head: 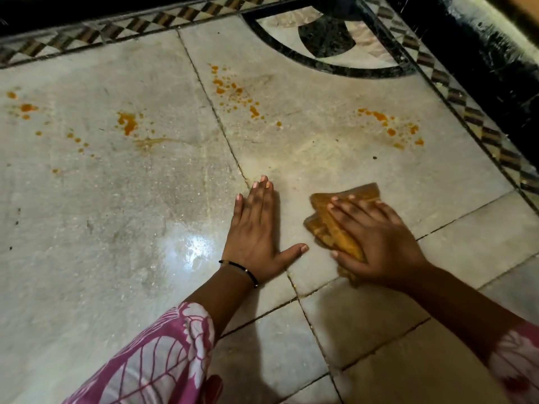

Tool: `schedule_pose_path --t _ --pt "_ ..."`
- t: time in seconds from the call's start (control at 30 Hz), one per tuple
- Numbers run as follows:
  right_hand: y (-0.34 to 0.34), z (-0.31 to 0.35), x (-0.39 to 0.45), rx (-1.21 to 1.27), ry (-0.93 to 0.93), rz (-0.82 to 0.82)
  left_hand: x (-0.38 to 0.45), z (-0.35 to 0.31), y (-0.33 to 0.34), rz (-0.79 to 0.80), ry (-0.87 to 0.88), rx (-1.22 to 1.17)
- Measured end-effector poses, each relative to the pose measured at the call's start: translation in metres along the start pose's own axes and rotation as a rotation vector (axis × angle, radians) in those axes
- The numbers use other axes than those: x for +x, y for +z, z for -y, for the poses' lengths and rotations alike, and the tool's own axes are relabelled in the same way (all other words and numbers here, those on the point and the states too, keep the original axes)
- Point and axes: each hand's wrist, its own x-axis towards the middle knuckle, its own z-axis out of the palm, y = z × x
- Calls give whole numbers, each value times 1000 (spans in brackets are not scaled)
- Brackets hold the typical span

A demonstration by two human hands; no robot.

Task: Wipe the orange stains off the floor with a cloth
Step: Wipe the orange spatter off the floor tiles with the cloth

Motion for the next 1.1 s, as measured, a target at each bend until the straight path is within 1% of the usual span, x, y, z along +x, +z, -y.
schedule_pose_path --t 0.07,0.17,0.23,0.27,0.3,0.33,0.4,0.43,0.5,0.57,0.63,0.73,0.8,0.87,0.9,0.97,1.03,1.1 --pt "-2 -21 4 -28 48 2 -1 1 0 -32 -11 -78" --pt "-7 -42 58 6 192 -33 -6 7 -5 -89 -130 -228" --pt "-11 -39 106 69 266 -55 -13 18 -10 -102 -187 -187" --pt "-13 -30 125 74 268 -47 -17 25 -13 -103 -208 -144" --pt "-14 -15 140 60 239 -24 -21 33 -16 -104 -235 -101" --pt "-15 4 151 40 171 3 -25 43 -20 -106 -271 -61" --pt "-11 44 149 9 -15 19 -34 63 -24 -104 -332 10" --pt "-7 60 137 -5 -100 14 -39 71 -24 -96 -350 37" --pt "4 73 97 -35 -213 16 -49 80 -23 -70 -357 68" --pt "12 61 58 -41 -236 4 -55 80 -21 -66 -339 85" --pt "12 31 38 -12 -192 -4 -55 77 -18 -65 -327 98" --pt "1 0 58 30 -4 -7 -56 76 -15 -73 -333 120" --pt "-6 -2 92 52 122 -62 -57 74 -15 -74 -339 115" --pt "-11 14 132 53 161 -73 -57 74 -16 -85 -350 94" --pt "-13 28 149 41 129 -56 -57 73 -17 -92 -356 83" --pt "-16 62 171 1 -22 3 -57 74 -19 -118 -366 41" --pt "-13 92 171 -28 -191 39 -59 75 -21 -160 -370 -22" --pt "-5 108 147 -39 -318 35 -61 77 -23 -201 -395 -88"
